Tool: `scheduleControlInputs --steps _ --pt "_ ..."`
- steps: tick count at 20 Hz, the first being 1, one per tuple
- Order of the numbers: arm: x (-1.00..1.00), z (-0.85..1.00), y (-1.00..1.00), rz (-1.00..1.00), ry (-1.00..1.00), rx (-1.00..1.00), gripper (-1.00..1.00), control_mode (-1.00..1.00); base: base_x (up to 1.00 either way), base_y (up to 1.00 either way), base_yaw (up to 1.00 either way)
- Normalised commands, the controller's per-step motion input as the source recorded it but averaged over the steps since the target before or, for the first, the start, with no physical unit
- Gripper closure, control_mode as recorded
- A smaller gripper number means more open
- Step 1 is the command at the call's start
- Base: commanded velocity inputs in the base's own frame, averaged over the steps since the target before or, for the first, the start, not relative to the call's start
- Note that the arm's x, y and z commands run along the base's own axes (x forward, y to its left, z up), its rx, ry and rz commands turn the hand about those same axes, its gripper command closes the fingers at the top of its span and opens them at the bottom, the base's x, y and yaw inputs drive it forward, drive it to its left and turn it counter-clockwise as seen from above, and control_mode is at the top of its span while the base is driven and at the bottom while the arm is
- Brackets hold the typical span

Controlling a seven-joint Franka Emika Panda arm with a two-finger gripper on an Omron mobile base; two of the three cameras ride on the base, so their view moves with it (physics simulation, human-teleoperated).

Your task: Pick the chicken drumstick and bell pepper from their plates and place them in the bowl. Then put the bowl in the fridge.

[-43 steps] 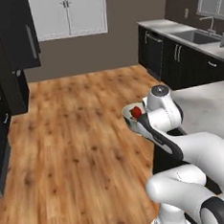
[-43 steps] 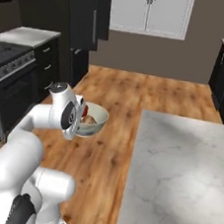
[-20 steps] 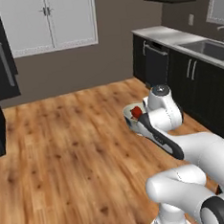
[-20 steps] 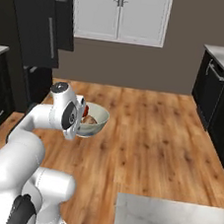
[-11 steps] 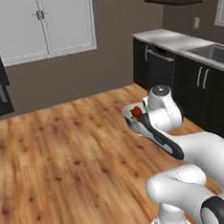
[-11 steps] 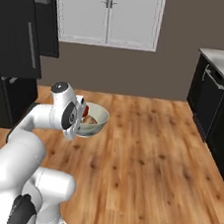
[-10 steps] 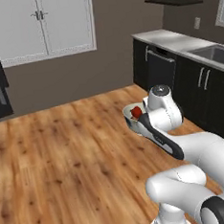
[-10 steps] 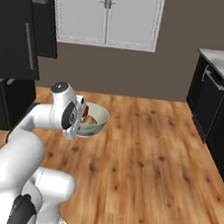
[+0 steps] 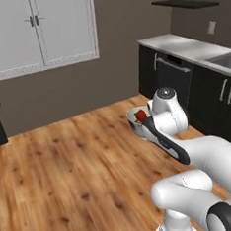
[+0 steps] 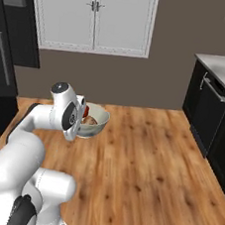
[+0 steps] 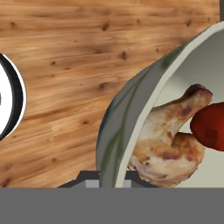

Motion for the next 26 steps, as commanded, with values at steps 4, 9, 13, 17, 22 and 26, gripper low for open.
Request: scheduleControlInputs --steps 4,9,13,17,22,26 --pt "0.0 0.0 0.0 0.0 0.0 0.0 1.0 1.0 0.94 0.13 -0.06" --pt "0.0 0.0 0.0 0.0 0.0 0.0 1.0 1.0 0.94 0.06 0.0" --pt "0.0 0.0 0.0 0.0 0.0 0.0 1.0 1.0 0.94 0.07 0.04" --pt "0.0 0.0 0.0 0.0 0.0 0.0 1.0 1.0 0.91 0.03 0.21" --pt "0.0 0.0 0.0 0.0 0.0 0.0 1.0 1.0 0.74 0.0 0.45" --pt "0.0 0.0 0.0 0.0 0.0 0.0 1.0 1.0 0.41 0.0 0.79"
